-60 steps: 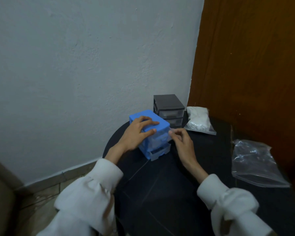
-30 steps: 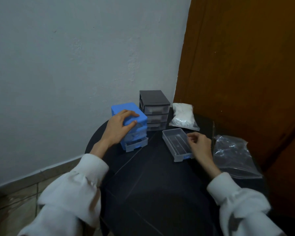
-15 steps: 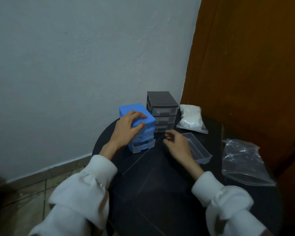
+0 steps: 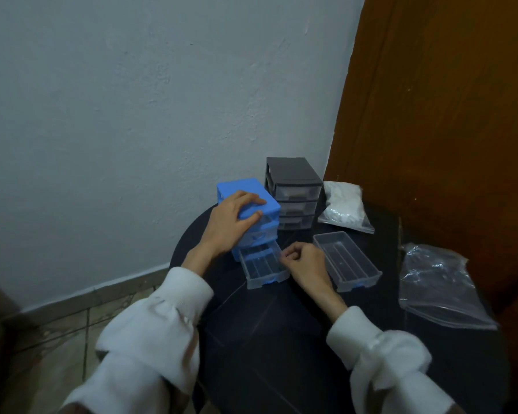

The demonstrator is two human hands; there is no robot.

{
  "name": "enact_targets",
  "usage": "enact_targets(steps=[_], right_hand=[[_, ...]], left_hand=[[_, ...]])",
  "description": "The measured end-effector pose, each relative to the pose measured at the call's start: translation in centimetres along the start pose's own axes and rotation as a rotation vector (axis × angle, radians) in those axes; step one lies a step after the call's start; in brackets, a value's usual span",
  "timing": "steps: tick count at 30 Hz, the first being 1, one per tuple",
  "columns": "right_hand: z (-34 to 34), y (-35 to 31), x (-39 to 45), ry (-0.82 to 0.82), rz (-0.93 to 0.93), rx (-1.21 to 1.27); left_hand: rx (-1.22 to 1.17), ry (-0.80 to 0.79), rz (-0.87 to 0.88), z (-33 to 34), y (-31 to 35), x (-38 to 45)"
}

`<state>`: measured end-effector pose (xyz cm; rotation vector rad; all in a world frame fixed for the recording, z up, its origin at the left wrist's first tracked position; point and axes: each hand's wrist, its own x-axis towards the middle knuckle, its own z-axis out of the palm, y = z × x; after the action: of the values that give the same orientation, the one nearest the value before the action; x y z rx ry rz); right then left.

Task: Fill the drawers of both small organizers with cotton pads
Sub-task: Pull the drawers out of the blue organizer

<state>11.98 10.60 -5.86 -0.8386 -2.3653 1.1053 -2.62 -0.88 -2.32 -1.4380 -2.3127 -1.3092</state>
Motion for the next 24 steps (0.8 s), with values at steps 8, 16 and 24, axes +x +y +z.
enact_targets(steps=[8,16,24], right_hand=[[0.4,-0.7,0.2,0.003,-0.130,-0.120],[-1.5,0.6,-1.1,-0.013,-0.140,-0.248],[-4.7,1.7,-1.0,0.162,-0.123,-0.423]], left_hand=[[-0.011,0.008,-0.001,0.0,0.2,-0.1],[-0.009,0.002,0.003,-0.3,-0.4,0.3],[-0.008,0.000,0.007,-1.0,-1.1,0.6]])
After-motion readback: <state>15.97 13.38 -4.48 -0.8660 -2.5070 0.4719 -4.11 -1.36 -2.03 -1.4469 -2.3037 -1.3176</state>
